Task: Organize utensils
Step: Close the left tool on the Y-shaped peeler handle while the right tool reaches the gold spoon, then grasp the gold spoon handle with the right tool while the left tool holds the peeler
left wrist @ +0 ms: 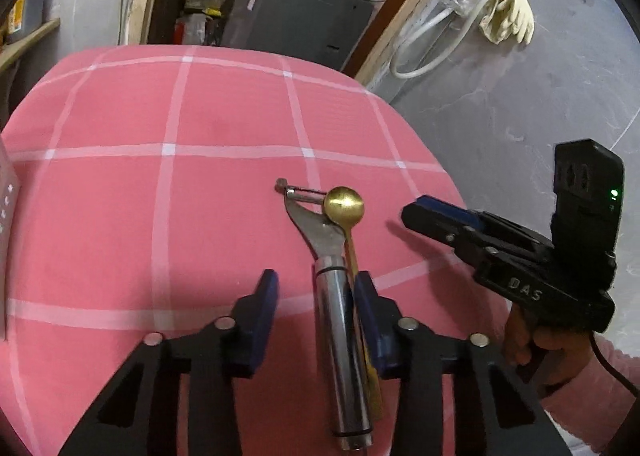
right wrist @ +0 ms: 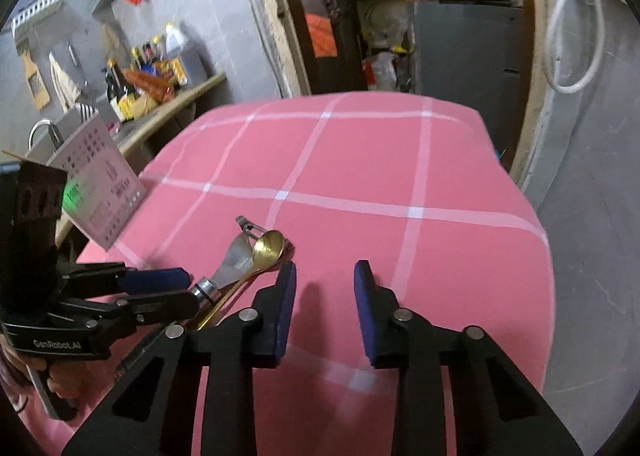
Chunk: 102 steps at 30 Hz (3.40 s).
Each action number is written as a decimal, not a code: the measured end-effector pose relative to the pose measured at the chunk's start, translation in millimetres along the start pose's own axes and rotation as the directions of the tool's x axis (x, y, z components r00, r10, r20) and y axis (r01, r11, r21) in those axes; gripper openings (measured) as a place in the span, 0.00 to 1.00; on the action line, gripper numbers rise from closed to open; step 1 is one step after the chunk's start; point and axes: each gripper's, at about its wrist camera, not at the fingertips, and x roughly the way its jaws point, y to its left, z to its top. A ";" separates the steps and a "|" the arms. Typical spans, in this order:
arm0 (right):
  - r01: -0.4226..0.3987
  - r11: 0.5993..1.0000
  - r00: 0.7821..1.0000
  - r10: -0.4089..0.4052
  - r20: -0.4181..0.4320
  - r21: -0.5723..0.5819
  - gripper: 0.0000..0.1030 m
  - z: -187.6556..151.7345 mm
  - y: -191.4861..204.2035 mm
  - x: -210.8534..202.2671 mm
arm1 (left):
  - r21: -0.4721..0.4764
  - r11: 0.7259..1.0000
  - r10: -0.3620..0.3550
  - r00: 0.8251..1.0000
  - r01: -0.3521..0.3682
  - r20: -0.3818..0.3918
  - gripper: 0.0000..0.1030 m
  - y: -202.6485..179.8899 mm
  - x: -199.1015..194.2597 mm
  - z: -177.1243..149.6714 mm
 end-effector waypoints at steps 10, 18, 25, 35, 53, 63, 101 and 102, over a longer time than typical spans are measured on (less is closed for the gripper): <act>-0.110 0.994 0.993 0.110 -0.045 -0.001 0.20 10.2 5.5 23.3 | -0.001 0.997 -0.075 0.988 0.076 -0.131 0.20 -0.9 13.4 14.7; -0.166 0.986 0.984 0.166 -0.061 0.015 0.19 16.2 8.4 38.6 | -0.049 0.994 -0.102 0.980 0.095 -0.169 0.18 2.6 18.5 20.3; -0.155 0.987 0.985 0.152 -0.078 -0.036 0.19 19.3 18.6 42.2 | -0.056 0.996 -0.078 0.977 0.069 -0.197 0.18 0.4 22.4 25.8; -0.146 0.989 0.987 0.145 -0.073 -0.015 0.19 18.7 16.8 38.9 | -0.041 0.997 0.057 0.993 -0.061 -0.106 0.17 -12.1 10.3 15.1; -0.271 0.963 0.954 0.269 -0.135 0.007 0.19 26.9 43.5 63.6 | 0.042 0.942 0.335 0.942 -0.334 -0.008 0.17 0.9 -14.9 13.0; -0.316 0.948 0.934 0.317 -0.164 0.028 0.20 34.3 56.0 79.9 | 0.083 0.890 0.443 0.893 -0.449 0.074 0.17 -7.4 -23.3 10.6; -0.127 0.948 0.941 0.022 -0.338 -0.291 0.04 38.7 149.1 63.8 | -0.181 0.906 0.400 0.914 -0.383 0.067 0.17 45.2 -55.9 -22.7; -0.132 0.952 0.941 0.034 -0.336 -0.275 0.04 38.6 146.0 61.6 | -0.180 0.909 0.393 0.917 -0.377 0.065 0.17 46.2 -57.8 -23.0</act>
